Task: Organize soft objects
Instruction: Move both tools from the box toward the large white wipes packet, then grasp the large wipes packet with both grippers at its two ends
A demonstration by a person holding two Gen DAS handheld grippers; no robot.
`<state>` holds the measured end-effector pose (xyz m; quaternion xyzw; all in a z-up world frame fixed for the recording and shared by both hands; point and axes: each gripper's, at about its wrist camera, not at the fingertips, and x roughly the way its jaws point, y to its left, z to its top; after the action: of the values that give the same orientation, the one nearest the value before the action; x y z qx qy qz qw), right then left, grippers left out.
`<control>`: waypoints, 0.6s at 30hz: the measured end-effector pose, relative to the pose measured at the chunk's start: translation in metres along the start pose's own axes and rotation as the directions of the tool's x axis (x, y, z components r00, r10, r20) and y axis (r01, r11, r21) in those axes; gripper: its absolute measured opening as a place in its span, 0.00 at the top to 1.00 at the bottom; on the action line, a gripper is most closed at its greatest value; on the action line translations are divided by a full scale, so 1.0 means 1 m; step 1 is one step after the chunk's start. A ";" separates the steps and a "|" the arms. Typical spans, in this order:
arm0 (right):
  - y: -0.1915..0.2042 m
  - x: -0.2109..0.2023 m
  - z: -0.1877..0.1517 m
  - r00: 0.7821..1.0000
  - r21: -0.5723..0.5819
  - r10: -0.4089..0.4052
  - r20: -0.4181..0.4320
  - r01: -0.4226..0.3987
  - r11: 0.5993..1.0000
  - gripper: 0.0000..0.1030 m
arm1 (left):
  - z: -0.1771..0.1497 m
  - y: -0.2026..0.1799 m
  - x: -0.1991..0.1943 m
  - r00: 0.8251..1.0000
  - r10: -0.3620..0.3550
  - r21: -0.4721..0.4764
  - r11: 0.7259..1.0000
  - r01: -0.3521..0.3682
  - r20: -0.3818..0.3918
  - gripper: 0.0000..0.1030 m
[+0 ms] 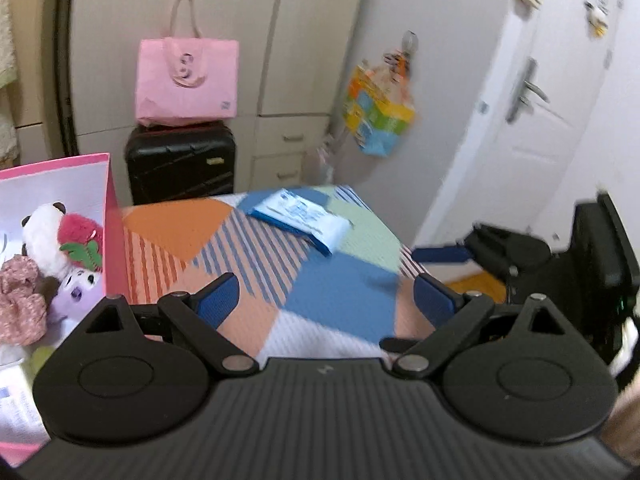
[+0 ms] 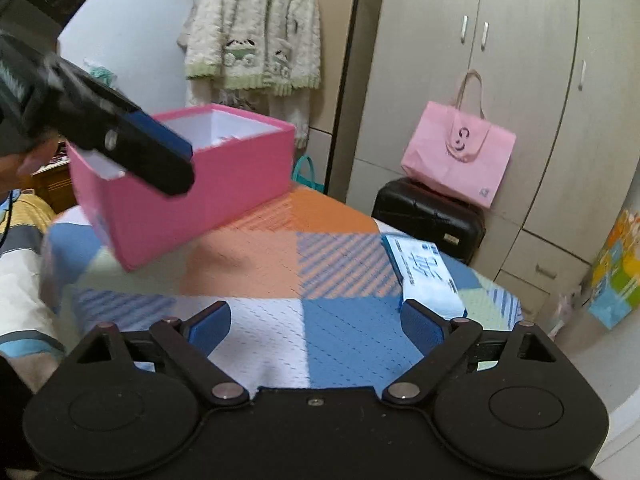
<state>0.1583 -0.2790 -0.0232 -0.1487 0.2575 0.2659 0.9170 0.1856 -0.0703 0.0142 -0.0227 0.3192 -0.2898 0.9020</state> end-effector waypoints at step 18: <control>-0.071 0.107 -0.005 0.991 -0.046 -0.109 -0.071 0.106 0.993 0.08 | 0.015 0.022 0.160 0.993 0.116 -0.120 0.985 -0.120 -0.036 0.11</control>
<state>0.2738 -0.2950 -0.0767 -0.1912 0.2770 0.2158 0.9166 0.3066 -0.1398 -0.0687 -0.0548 0.3501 -0.2160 0.9098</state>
